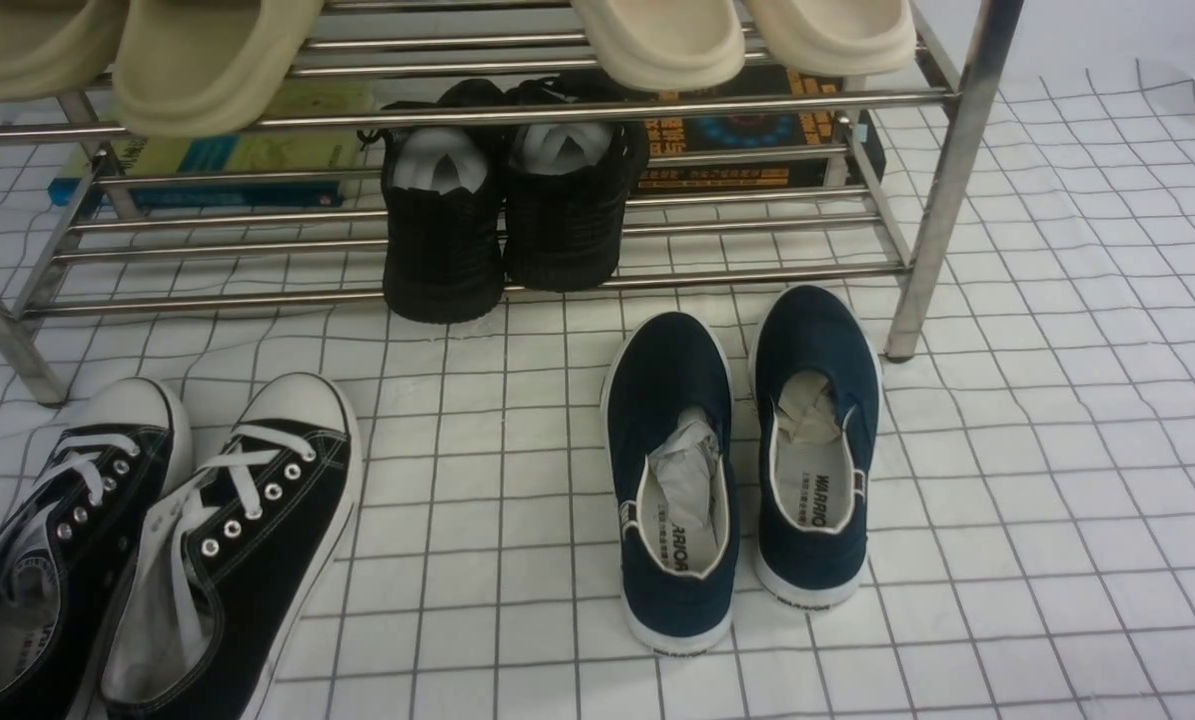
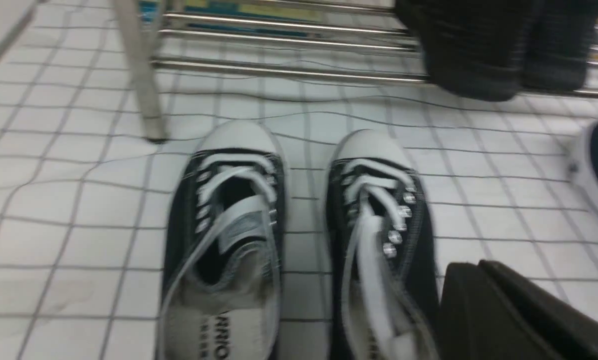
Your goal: Take the shoes off the shelf with your hand from the white checkered tablecloth.
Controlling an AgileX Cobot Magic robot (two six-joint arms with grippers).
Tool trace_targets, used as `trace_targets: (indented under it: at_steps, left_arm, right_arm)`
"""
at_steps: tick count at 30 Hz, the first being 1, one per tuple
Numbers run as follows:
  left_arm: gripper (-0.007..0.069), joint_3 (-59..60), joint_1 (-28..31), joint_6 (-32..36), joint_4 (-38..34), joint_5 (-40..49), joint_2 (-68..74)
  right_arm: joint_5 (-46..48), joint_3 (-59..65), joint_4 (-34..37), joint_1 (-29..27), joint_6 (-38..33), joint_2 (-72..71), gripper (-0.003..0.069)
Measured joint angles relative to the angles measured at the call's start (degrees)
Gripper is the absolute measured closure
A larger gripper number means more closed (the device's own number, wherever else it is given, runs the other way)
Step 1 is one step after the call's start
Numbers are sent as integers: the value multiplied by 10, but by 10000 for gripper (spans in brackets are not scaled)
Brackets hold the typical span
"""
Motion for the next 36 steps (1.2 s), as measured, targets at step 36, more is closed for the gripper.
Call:
trace_targets:
  at_steps: [36]
  left_arm:
    - [578, 143, 20, -8, 24, -50, -76]
  right_arm:
    - [0, 0, 0, 0, 0, 0, 418]
